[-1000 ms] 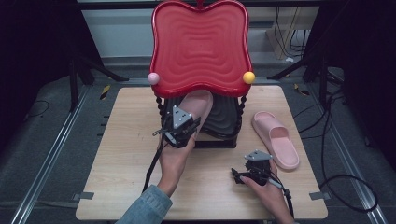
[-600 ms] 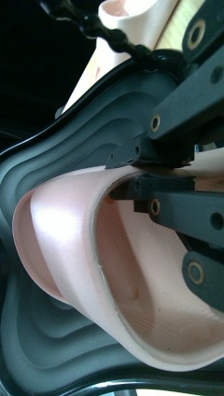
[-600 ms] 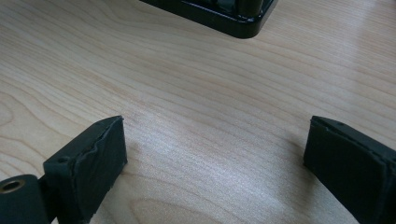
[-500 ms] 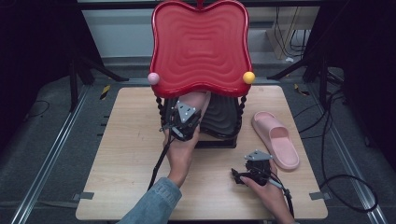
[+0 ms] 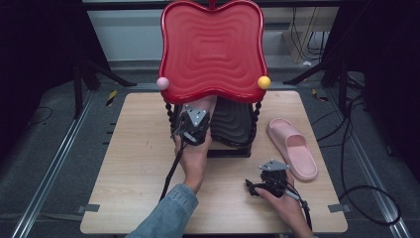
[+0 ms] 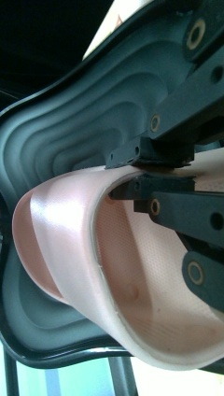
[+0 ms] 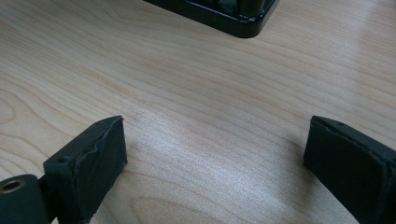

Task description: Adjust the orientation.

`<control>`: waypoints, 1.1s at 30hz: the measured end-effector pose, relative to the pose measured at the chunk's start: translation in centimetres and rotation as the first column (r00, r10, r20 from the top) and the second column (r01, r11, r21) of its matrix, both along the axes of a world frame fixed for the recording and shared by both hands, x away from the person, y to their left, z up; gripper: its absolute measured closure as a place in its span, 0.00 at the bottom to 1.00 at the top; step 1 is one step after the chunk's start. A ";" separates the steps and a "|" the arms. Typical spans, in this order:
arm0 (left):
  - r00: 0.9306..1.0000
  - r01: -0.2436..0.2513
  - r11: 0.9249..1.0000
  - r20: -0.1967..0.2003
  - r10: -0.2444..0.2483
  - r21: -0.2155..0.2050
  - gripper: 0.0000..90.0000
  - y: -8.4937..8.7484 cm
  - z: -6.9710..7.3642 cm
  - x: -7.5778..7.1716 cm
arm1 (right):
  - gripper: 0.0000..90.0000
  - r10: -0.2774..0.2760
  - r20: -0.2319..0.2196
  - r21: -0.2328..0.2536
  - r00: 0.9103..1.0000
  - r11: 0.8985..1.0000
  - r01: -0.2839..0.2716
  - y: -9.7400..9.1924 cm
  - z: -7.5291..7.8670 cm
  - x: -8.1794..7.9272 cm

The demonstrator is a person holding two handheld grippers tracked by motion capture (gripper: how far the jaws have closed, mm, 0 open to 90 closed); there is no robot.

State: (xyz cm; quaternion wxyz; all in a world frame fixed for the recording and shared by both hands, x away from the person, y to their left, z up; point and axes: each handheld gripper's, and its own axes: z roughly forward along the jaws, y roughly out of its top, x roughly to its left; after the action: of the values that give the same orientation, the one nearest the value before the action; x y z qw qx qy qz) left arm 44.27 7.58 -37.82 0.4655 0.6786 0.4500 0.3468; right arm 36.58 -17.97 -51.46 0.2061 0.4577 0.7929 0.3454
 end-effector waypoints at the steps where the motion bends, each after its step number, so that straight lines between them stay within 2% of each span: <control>1: 1.000 -0.001 1.000 0.004 0.001 0.009 0.94 -0.2 -0.1 0.0 | 0.07 0.001 0.000 0.000 1.000 1.000 -0.001 0.0 0.0 0.0; 6: 1.000 0.004 0.999 -0.012 -0.004 0.034 0.94 -0.5 -0.3 0.2 | 0.07 0.002 0.000 0.000 1.000 1.000 -0.002 0.0 0.0 0.0; 13: 0.997 0.050 0.999 -0.064 -0.049 0.013 0.90 0.1 0.0 0.4 | 0.07 0.002 -0.002 0.001 1.000 1.000 -0.002 0.0 0.0 0.0; 16: 0.993 0.076 0.997 -0.091 -0.074 0.014 0.89 0.1 -0.1 0.4 | 0.07 0.002 -0.002 0.001 1.000 1.000 -0.002 0.0 0.0 0.0; 19: 0.994 0.081 0.996 -0.080 -0.079 0.022 0.85 0.1 0.1 0.0 | 0.07 0.000 -0.004 0.003 1.000 1.000 0.000 0.0 0.0 0.0; 23: 0.993 0.093 0.995 -0.080 -0.091 0.023 0.72 0.2 0.4 -0.5 | 0.07 0.001 -0.004 0.002 1.000 1.000 -0.001 0.0 0.0 0.0; 25: 0.991 0.107 0.994 -0.087 -0.103 0.037 0.66 0.3 0.4 -0.7 | 0.07 0.002 -0.003 0.002 1.000 1.000 -0.002 0.0 0.0 0.0; 27: 0.988 0.128 0.990 -0.096 -0.123 0.051 0.64 0.5 0.2 -1.2 | 0.07 0.002 -0.003 0.002 1.000 1.000 -0.002 0.0 0.0 0.0; 30: 0.988 0.139 0.987 -0.079 -0.133 0.080 0.60 1.0 0.1 -1.9 | 0.07 0.002 -0.004 0.002 1.000 1.000 -0.002 0.0 0.0 0.0; 33: 0.983 0.160 0.984 -0.099 -0.152 0.074 0.60 1.4 -0.2 -2.3 | 0.07 0.003 -0.003 0.002 1.000 1.000 -0.003 0.0 0.0 0.0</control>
State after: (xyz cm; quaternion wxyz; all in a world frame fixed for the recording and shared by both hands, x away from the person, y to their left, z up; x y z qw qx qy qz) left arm 41.94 9.03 -38.04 0.4419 0.7456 0.4019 0.2955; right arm 36.53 -17.98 -51.46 0.2038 0.4573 0.7936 0.3457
